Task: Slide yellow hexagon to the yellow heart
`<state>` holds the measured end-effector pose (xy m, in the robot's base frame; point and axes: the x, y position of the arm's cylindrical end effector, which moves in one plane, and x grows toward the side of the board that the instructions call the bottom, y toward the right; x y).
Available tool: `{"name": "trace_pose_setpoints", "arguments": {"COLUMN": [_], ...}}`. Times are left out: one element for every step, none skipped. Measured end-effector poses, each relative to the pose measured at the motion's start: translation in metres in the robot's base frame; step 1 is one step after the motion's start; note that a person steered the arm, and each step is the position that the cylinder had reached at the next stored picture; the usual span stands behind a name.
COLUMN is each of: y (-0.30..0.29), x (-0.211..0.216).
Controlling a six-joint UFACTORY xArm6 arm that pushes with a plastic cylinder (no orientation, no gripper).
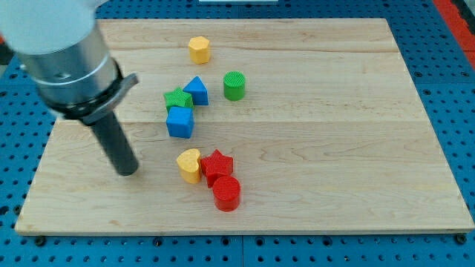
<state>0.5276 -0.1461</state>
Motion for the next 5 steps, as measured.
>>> {"name": "trace_pose_setpoints", "arguments": {"y": [0.032,0.049,0.067,-0.004,-0.059], "x": [0.000,0.004,0.015,0.009,-0.098]}}
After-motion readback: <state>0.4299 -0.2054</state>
